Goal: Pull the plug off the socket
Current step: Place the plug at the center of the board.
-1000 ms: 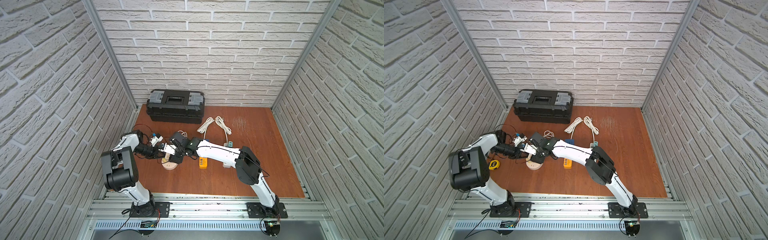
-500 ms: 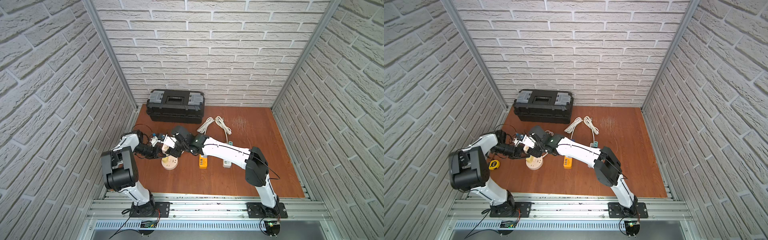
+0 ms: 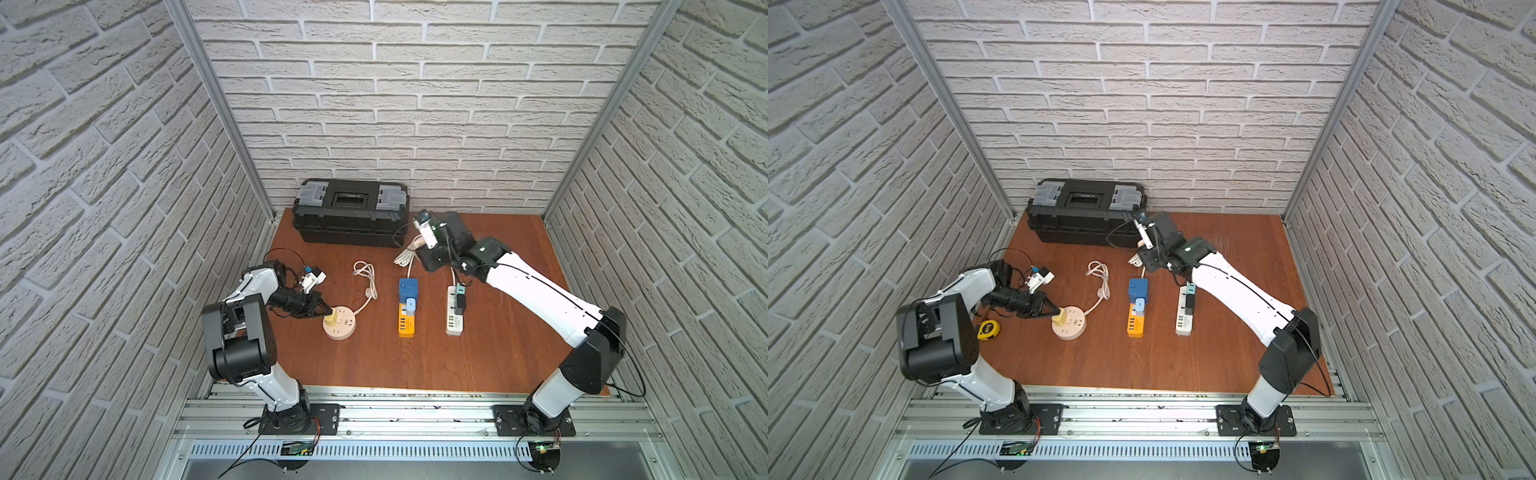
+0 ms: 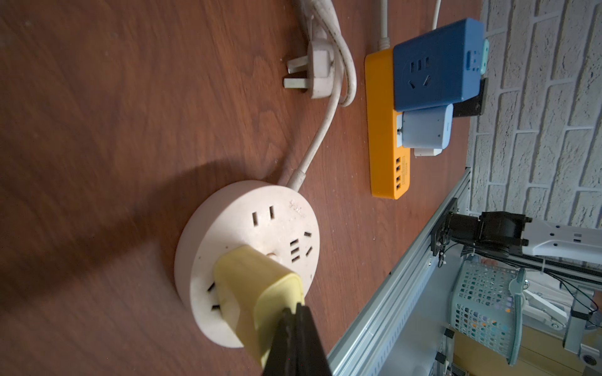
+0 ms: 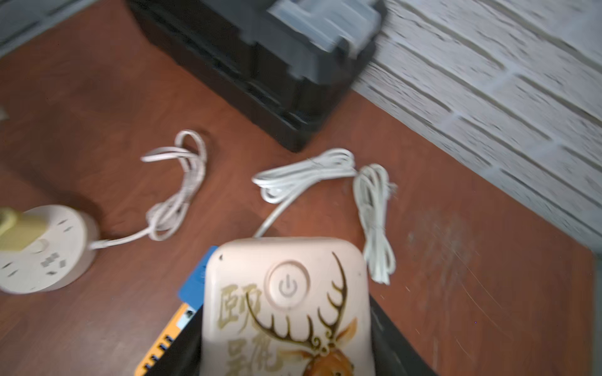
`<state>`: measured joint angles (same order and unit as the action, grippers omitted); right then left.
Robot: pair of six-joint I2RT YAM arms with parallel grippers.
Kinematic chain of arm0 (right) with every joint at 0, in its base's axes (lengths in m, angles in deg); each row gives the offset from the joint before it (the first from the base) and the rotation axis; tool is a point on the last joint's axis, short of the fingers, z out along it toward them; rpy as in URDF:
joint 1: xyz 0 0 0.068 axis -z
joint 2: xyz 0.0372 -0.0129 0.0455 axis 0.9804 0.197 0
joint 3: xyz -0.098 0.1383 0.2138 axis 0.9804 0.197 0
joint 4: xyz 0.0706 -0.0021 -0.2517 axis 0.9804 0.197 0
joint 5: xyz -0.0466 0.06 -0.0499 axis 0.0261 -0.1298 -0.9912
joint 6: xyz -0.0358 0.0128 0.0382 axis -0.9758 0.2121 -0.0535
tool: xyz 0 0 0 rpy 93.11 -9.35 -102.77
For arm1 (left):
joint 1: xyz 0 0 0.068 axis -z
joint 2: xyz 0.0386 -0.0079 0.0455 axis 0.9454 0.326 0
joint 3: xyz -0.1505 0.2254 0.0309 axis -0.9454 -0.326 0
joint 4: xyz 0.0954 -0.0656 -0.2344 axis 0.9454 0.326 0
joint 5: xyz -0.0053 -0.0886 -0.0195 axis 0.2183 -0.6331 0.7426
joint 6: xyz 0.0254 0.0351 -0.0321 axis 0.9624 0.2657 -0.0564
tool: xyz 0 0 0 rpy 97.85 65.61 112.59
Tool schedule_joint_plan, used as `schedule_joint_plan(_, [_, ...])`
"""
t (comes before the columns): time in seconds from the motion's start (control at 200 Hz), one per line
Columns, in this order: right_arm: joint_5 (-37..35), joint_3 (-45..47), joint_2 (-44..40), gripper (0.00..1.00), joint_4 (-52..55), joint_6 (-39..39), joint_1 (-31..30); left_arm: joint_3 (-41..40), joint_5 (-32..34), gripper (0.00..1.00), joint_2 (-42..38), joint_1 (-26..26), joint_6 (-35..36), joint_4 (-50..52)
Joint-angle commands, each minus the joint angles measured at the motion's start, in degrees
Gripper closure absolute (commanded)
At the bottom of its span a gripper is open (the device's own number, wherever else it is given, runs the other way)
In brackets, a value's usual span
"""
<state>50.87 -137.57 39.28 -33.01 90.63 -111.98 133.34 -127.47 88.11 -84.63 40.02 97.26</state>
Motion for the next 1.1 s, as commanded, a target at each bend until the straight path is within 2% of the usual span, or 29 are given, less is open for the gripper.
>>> schedule_joint_plan(0.0, [-6.3, 2.4, -3.0, 0.97, 6.4, 5.5, 5.5, -4.5, 18.2, 1.00, 4.3, 0.7, 0.8, -5.4])
schedule_joint_plan(0.13, [-8.0, 6.0, -2.9, 0.97, 6.6, 7.7, 12.4, -4.4, 18.2, 1.00, 4.4, 0.8, 0.7, -5.4])
schedule_joint_plan(0.275, [-3.9, 8.4, 1.4, 0.97, 5.8, 9.1, 18.8, -4.5, 18.2, 1.00, 4.3, 0.8, 0.7, -5.4])
schedule_joint_plan(0.375, [-5.3, 7.1, 6.0, 0.97, 6.9, 9.3, 21.9, -4.5, 18.3, 1.00, 4.2, 0.8, 0.7, -5.5])
schedule_joint_plan(0.47, [-2.1, 5.2, 9.6, 0.97, 6.7, 8.9, 24.5, -4.5, 18.3, 1.00, 4.2, 0.8, 0.7, -5.5])
schedule_joint_plan(0.64, [-2.0, -1.0, 18.8, 0.93, 8.2, 7.9, 26.5, -4.6, 18.4, 1.00, 4.1, 0.8, 0.6, -5.6])
schedule_joint_plan(0.79, [-3.4, -5.2, 25.4, 0.80, 8.5, 7.1, 26.9, -4.7, 18.5, 1.00, 4.0, 0.7, 0.6, -5.7])
schedule_joint_plan(0.96, [-3.0, -9.9, 30.2, 0.74, 9.6, 6.5, 27.7, -4.6, 18.6, 1.00, 4.1, 0.8, 0.6, -5.6])
schedule_joint_plan(1.095, [-3.0, -12.9, 32.7, 0.52, 9.9, 6.1, 27.9, -4.7, 18.5, 1.00, 4.0, 0.7, 0.6, -5.7])
